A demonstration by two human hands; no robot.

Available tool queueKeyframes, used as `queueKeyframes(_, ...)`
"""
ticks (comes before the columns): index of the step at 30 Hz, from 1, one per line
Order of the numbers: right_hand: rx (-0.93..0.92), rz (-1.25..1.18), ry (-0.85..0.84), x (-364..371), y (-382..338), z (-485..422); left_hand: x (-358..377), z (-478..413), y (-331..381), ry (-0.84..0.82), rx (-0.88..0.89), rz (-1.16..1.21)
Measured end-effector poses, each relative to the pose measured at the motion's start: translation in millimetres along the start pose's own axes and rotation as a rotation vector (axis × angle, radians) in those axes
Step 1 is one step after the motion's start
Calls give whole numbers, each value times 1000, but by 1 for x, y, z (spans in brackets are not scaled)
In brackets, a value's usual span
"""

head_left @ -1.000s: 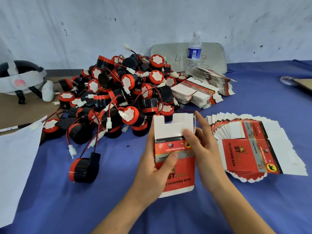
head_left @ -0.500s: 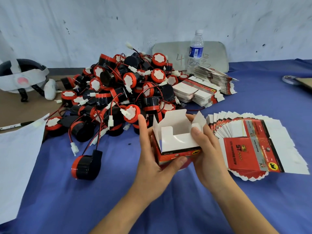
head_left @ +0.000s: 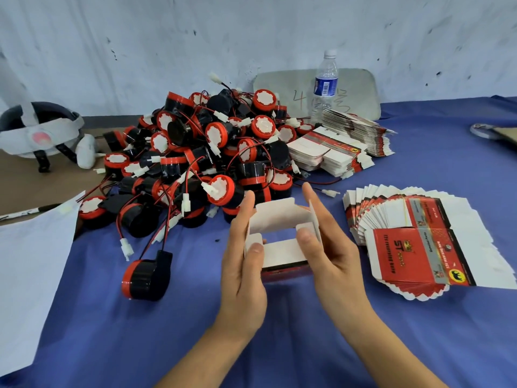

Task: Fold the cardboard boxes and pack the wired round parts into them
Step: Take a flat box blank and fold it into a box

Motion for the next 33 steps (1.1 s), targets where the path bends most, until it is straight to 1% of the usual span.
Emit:
queueKeyframes(4, -22, 15, 36, 0, -4, -1, -3, -5, 1, -39, 141, -118)
queueKeyframes(8, 25, 3, 102, -5, -2, -1, 0, -5, 1, -58, 206, -185)
queueKeyframes(10, 33, -27, 106, -4, -1, 0, -1, -5, 0, -41, 163, -151)
queueKeyframes(13, 51, -78, 119, -5, 0, 0, -1, -3, -4, -2, 14, -8)
queueKeyframes(17, 79, -107, 147, -8, 1, -1, -2, -1, -2, 34, -49, 84)
queueKeyframes(21, 89, -146, 133, -8, 2, -1, -6, -2, -11, 75, -254, 364)
queueKeyframes(23, 87, -125, 115, -7, 0, -2, -8, -5, -14, 86, -313, 377)
queueKeyframes(26, 95, -84, 123, -8, -2, -3, -5, -6, -16, 41, -381, 362)
queueKeyframes(29, 103, -89, 110, -9, -1, -5, 0, -5, -11, -32, -342, 262)
queueKeyframes(33, 106, -70, 56, -10, -2, -8, 1, -6, -7, -46, -333, 257)
Point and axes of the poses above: each hand's wrist, its own z-axis away from the middle knuckle, its own x-axis out of the palm, y = z × x, the point moved 6 cm from there along -z, towards the middle knuckle, and after that the axes turned 5 degrees about x, right-handed, at the moved point
